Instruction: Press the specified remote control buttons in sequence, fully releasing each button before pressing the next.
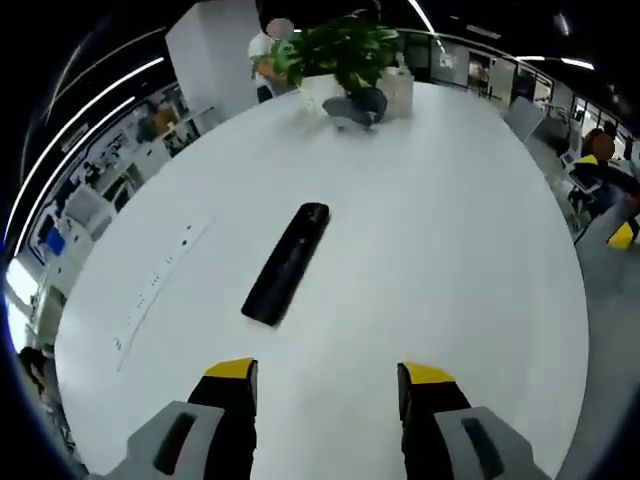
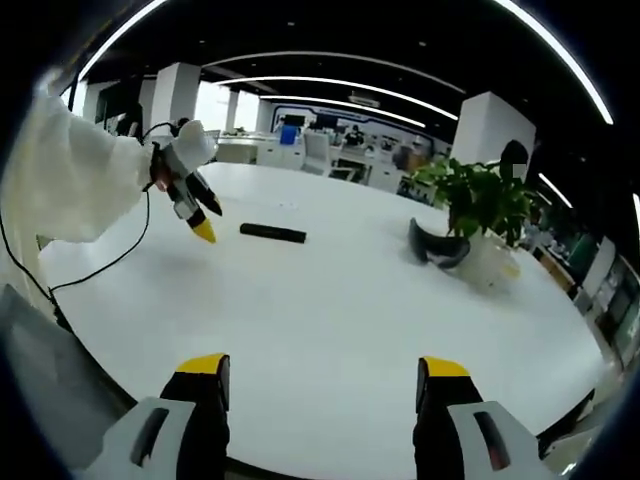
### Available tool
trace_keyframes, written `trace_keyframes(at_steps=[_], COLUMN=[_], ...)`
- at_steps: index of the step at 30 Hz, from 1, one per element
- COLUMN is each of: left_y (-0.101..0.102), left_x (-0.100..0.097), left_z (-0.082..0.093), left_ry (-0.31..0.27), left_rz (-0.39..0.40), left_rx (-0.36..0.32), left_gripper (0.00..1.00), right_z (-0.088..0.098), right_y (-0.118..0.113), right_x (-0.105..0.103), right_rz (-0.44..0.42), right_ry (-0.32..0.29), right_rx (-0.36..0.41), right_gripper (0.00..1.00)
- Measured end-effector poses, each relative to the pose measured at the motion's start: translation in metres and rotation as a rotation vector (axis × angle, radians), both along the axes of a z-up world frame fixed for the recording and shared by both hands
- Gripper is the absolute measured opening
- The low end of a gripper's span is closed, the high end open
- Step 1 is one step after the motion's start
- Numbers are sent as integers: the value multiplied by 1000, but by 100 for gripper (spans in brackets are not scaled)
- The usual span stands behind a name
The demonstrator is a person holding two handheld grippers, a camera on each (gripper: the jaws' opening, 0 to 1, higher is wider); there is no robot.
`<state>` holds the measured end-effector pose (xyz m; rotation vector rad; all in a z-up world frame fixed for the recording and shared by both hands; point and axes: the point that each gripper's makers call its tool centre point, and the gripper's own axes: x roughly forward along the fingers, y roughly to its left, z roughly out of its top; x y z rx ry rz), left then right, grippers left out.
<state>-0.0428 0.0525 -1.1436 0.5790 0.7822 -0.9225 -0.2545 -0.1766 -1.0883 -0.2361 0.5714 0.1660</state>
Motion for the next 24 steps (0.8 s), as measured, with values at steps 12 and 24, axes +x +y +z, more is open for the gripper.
trace_keyframes(at_steps=[12,24], left_y=[-3,19], left_x=[-98,-173], left_z=[56,78], left_ry=[-100,-203], left_rz=[148,270], left_rx=[-253,-333], left_gripper=[64,66], right_z=[1,3], right_y=[0,-1], right_x=[-1,-2], right_rz=[2,-5], right_ry=[-13,-27], right_rx=[6,0], right_gripper=[75,75])
